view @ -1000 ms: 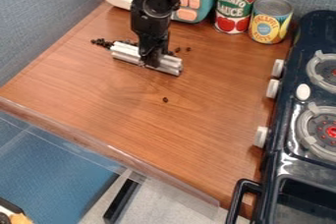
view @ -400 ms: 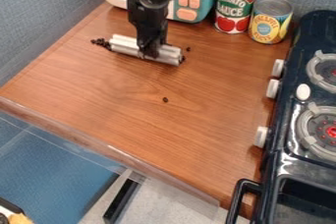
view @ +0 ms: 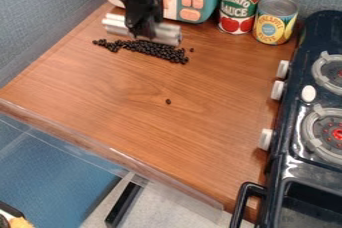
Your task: Sweep into pile
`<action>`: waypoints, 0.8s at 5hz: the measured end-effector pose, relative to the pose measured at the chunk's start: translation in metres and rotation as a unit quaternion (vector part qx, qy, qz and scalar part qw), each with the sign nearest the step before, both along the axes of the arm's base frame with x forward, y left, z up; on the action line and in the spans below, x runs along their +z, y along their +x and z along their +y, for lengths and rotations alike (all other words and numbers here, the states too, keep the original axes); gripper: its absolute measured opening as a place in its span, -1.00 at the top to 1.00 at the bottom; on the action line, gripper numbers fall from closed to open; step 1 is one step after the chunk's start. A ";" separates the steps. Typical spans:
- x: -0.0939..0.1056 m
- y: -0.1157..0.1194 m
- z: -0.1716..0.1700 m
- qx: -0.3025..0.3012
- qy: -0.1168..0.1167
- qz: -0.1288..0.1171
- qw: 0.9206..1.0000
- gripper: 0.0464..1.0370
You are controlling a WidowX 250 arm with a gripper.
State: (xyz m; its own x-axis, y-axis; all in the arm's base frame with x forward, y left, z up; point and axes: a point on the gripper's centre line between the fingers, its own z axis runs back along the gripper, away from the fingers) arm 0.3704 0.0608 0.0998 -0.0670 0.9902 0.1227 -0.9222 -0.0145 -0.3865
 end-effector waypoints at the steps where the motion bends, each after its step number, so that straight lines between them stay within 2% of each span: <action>1: -0.003 -0.024 -0.009 -0.018 -0.001 0.010 1.000 0.41; 2: -0.017 -0.044 -0.039 -0.037 -0.007 0.036 0.999 0.41; 3: -0.031 -0.058 -0.055 -0.026 -0.020 0.053 0.998 0.41; 4: -0.046 -0.066 -0.074 -0.017 -0.022 0.072 0.997 0.41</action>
